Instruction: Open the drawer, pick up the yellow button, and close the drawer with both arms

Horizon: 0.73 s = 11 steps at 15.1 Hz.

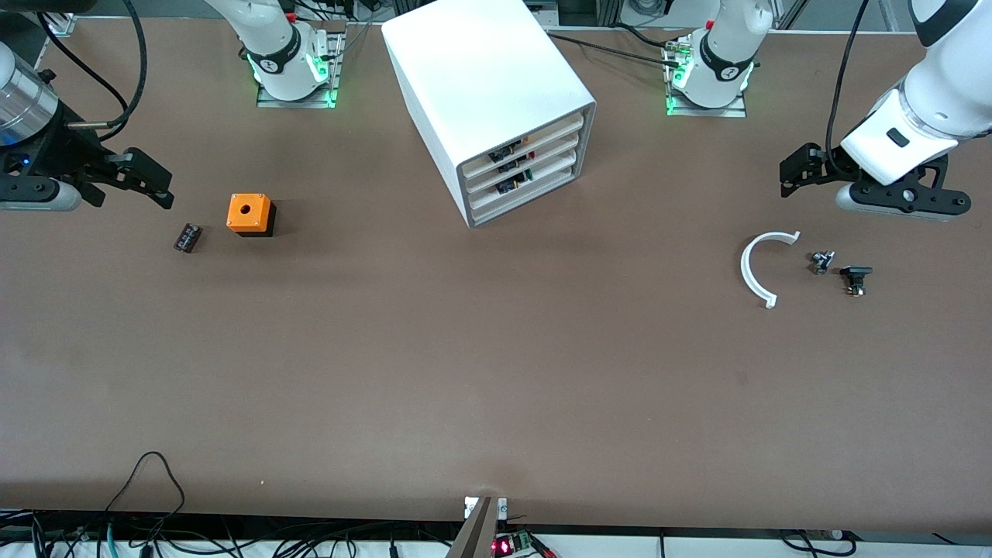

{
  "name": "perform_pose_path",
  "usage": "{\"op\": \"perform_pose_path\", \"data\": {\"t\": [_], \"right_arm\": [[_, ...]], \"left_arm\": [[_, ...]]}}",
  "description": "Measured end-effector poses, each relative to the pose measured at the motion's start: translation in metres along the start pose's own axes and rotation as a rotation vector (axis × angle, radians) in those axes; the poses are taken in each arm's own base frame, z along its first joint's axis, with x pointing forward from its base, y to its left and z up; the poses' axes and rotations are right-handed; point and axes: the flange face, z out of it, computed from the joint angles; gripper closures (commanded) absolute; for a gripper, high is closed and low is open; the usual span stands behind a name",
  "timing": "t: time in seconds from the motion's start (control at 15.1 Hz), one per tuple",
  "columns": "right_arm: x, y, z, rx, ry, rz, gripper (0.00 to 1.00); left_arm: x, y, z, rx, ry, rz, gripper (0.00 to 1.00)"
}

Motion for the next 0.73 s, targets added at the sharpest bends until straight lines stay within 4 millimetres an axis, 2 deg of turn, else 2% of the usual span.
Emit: {"op": "perform_pose_path", "data": {"t": [0.46,0.73], "right_arm": [[0.001,-0.001,-0.005,0.002,0.011,-0.006,0.0],[0.0,-0.015,0.0,0.002,-0.006,-0.031,0.0]], "left_arm": [[-0.001,0.0,-0.001,0.0,0.001,0.0,0.0],[-0.001,0.002,0.0,0.0,-0.006,0.004,0.0]]}}
